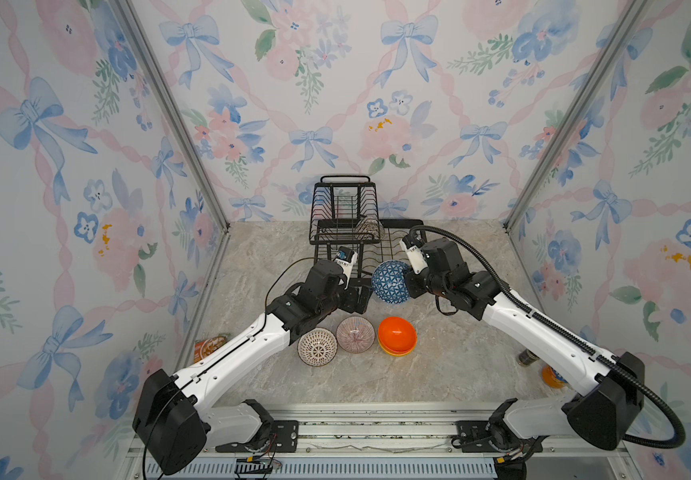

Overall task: Load the bowls into the dish rack
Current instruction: 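Grasp the blue bowl rim with the right gripper while the left gripper releases it, then carry the blue bowl with the right gripper over the rack's lower tier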

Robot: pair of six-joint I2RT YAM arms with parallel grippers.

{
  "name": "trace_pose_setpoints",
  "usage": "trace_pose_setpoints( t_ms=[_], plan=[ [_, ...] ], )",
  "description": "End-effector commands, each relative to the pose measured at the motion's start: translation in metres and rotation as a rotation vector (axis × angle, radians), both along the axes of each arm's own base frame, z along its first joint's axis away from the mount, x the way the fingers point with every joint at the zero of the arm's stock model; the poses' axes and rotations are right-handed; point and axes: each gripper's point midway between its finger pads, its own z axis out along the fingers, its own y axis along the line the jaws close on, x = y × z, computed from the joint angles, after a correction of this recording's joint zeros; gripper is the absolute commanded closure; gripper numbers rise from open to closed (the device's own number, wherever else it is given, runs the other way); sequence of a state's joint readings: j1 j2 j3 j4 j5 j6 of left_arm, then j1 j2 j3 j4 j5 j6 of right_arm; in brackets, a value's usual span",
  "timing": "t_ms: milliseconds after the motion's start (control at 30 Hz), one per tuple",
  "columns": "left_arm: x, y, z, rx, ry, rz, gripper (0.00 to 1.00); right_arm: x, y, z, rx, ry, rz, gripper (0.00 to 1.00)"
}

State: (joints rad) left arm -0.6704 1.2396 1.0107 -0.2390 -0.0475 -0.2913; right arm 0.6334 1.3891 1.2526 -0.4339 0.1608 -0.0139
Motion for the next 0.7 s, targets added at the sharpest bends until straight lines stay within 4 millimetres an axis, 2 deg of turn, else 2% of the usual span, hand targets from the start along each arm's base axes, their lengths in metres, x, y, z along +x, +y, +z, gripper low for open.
trace_pose_setpoints(
  t_ms=[0,100,300,467,667],
  plan=[
    [-0.005,0.007,0.005,-0.006,0.002,-0.020,0.02,0.025,-0.015,0.036,-0.041,-0.215,-0.008,1.00],
    [-0.002,0.013,0.007,-0.006,0.008,-0.012,0.02,0.040,-0.025,0.044,-0.068,-0.323,-0.009,1.00],
    [0.004,0.021,0.005,-0.012,0.020,-0.011,0.02,0.085,-0.061,0.059,-0.143,-0.459,-0.084,1.00],
    [0.011,0.018,-0.004,0.007,0.039,-0.020,0.02,0.128,-0.068,0.068,-0.232,-0.599,-0.059,1.00],
    [0.013,0.016,-0.001,0.003,0.036,-0.028,0.02,0.178,-0.068,0.059,-0.314,-0.685,-0.022,1.00]
  ],
)
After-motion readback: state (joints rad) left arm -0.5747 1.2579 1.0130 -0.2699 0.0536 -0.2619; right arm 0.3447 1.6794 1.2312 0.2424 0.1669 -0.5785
